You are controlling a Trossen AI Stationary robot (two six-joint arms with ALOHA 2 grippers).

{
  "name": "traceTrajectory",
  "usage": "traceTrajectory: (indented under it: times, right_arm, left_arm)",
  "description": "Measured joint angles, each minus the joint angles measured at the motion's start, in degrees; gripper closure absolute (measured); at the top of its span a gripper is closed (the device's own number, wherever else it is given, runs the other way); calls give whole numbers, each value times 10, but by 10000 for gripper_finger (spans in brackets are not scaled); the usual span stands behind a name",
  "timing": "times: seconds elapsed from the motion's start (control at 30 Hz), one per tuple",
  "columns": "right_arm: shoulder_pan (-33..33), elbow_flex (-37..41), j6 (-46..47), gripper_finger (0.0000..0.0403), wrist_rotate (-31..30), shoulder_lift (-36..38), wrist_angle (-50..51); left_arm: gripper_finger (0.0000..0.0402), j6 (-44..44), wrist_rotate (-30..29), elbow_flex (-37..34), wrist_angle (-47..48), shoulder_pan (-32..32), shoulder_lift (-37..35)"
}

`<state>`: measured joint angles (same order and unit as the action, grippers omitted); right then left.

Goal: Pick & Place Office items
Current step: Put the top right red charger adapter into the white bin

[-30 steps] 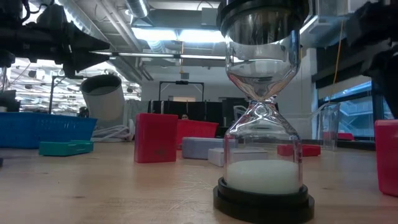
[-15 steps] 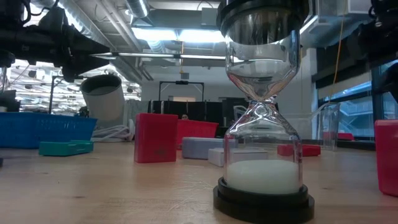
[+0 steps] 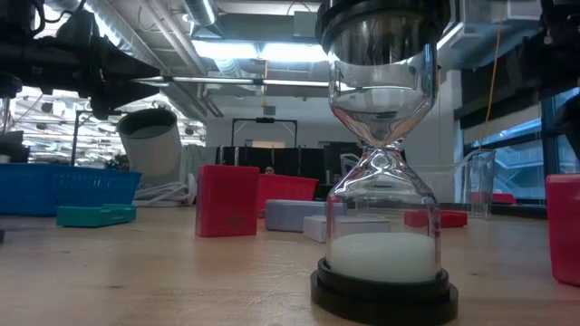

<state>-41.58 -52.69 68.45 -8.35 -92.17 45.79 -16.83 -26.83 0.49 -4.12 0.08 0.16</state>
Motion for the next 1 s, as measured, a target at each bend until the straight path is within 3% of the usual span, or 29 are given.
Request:
traceTrajectory:
  times: [0.43, 0.73, 1.0]
  right_arm:
    - [3, 0, -31, 47, 18, -50, 1]
    - [3, 0, -30, 119, 22, -50, 1]
    - [3, 0, -14, 100, 24, -49, 8]
  left_arm:
    - [190, -6, 0, 0, 0, 0, 0]
    - [190, -6, -1, 0, 0, 0, 0]
    - [190, -6, -1, 0, 0, 0, 0]
